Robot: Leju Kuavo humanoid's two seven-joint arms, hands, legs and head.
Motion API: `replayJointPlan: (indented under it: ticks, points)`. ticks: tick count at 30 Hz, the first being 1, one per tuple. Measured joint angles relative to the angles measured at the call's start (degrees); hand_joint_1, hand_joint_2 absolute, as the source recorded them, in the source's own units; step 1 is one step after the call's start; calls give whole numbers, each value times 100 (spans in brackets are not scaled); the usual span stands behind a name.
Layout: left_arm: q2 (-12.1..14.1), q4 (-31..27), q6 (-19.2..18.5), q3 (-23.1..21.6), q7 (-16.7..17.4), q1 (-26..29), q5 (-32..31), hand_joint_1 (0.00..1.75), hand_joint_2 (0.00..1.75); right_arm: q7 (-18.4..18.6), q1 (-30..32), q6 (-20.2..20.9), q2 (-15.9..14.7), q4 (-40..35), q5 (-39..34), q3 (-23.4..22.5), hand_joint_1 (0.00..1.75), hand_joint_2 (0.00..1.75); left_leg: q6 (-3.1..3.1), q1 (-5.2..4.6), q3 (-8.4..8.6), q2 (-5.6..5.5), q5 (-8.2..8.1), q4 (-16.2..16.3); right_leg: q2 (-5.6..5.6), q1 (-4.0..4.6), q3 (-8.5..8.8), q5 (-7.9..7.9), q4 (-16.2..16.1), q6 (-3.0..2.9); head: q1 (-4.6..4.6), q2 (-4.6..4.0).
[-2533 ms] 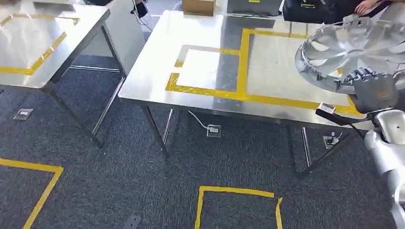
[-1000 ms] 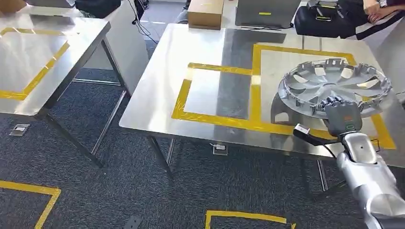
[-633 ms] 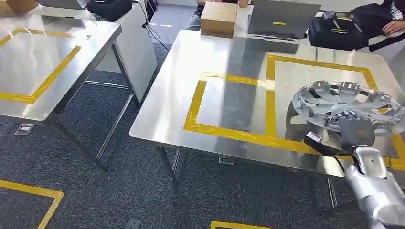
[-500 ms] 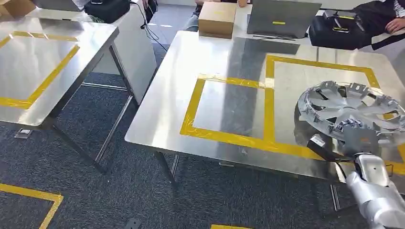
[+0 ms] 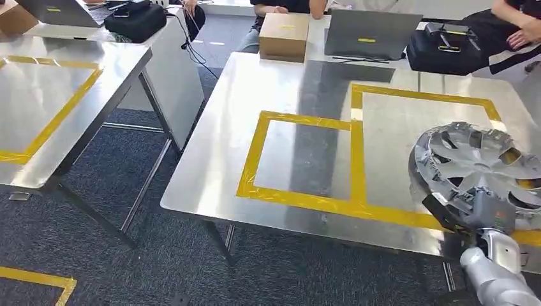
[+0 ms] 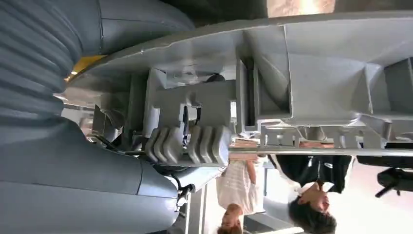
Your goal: Take the parts from the cabinet and place them on the table.
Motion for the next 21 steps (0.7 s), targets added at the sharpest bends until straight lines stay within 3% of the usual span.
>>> replayJointPlan:
  ticks: [1, 2, 3, 7, 11, 21]
  points:
    - [2, 4, 0, 0, 2, 8, 0, 0, 0, 0, 23, 2, 9, 16, 0, -33, 175, 175, -27, 15, 5, 1, 70, -2, -1, 5, 20, -67, 22, -82, 4, 0]
    - [4, 4, 0, 0, 0, 0, 0, 0, 0, 0, 51, 2, 9, 33, -2, -63, 175, 175, -1, 13, 9, 1, 74, 1, -1, 9, 21, -5, 18, -190, 9, 0]
    - [4, 4, 0, 2, 0, -8, 0, 0, 0, 2, 67, 0, 9, 35, -9, -85, 175, 175, 16, 6, 7, -3, 69, 0, 10, 9, 27, 0, -4, -190, 15, 0]
    - [-9, 4, 0, 2, 7, -8, -2, 0, 0, 0, 97, 96, 20, 61, -11, -169, 175, 175, 78, 4, 10, -3, 45, 0, 9, 9, 77, 13, -91, -127, 28, 0]
    - [-13, 4, 26, 2, 0, -11, 22, 0, 0, -2, 106, 127, 44, 83, 48, -214, 175, 175, 101, 3, 11, -2, 34, 1, 9, 2, 110, 23, -154, 48, 28, 0]
    - [-37, 2, -33, -4, 44, -122, -37, 0, 0, 157, -119, 225, 245, 105, 616, -140, 175, 175, 97, 11, 49, 38, 22, -4, 46, 14, 130, 30, -155, 83, 28, 0]
